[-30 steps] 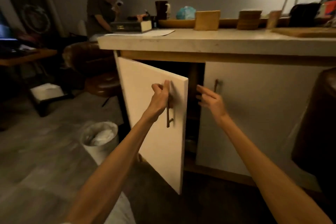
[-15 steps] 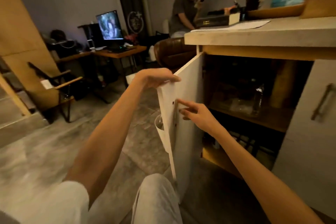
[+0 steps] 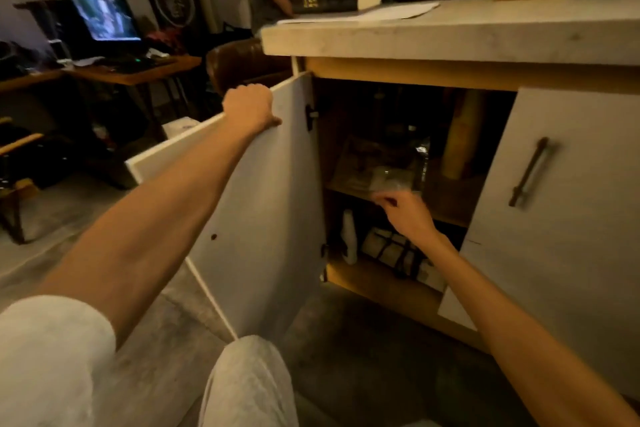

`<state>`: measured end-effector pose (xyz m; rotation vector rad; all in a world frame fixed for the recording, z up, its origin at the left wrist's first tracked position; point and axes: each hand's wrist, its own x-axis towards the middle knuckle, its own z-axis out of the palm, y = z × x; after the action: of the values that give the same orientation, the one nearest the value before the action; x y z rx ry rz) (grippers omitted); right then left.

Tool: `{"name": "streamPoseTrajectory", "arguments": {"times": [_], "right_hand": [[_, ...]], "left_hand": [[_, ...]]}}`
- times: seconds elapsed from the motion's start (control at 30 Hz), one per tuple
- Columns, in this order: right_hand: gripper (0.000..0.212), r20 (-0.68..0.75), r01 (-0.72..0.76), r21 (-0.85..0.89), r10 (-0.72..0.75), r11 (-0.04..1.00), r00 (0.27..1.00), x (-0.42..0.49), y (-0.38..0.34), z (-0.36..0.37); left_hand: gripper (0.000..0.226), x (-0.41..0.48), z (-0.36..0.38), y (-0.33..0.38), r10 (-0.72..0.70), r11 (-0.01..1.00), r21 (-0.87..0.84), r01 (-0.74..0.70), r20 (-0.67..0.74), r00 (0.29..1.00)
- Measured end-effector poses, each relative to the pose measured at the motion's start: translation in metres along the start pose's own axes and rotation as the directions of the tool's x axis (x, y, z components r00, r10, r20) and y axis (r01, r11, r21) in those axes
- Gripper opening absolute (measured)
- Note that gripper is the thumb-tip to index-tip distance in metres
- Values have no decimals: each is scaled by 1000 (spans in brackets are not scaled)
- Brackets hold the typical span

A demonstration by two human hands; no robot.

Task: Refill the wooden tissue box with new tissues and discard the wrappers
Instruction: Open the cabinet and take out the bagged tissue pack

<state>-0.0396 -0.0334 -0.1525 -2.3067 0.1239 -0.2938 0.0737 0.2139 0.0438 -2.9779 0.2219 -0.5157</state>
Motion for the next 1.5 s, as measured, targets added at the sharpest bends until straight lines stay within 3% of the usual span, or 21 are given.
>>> {"name": "streamPoseTrajectory", "arguments": {"times": [0.17,0.27,0.43,0.6,0.73,0.8,0.93,1.0,1.07,1.23,1.4,1.5], "right_hand": [[35,-46,-57,-139,51,989,998,29,31,-26],[37,-27,34,-264,-42,964,999,46,40,-20],[42,15,106,-388,-108,916,994,84,47,2],[74,230,158,-576,-27,802,973,123,46,27],[117,301,44,-600,175,799,937,163,82,41],[124,324,42,-601,195,798,926,170,90,46],[125,347,-55,-474,244,879,906,177,98,48],[141,323,-90,-468,265,879,909,209,145,61],[143,371,-40,-457,231,889,899,243,203,80],[131,301,113,-619,102,777,948,184,96,47],[127,314,109,-682,155,723,937,167,92,45],[124,295,190,-722,47,666,954,153,96,54]], "left_hand": [[57,28,35,32,-72,991,94,93,-207,976],[63,36,60,48,-132,942,261,208,-280,951],[63,45,81,51,-174,905,299,302,-388,905],[62,51,91,48,-74,895,342,288,-521,850],[61,57,98,45,-27,893,357,275,-566,824],[58,58,99,45,-37,895,339,289,-591,806],[62,59,100,46,-41,890,341,302,-601,798],[64,60,101,46,-36,883,352,310,-609,793],[64,58,100,46,-38,884,350,311,-607,793],[67,53,92,46,-52,874,366,319,-582,811],[69,49,86,51,-90,878,366,308,-506,858],[69,45,81,51,-108,891,359,279,-428,897]]}}
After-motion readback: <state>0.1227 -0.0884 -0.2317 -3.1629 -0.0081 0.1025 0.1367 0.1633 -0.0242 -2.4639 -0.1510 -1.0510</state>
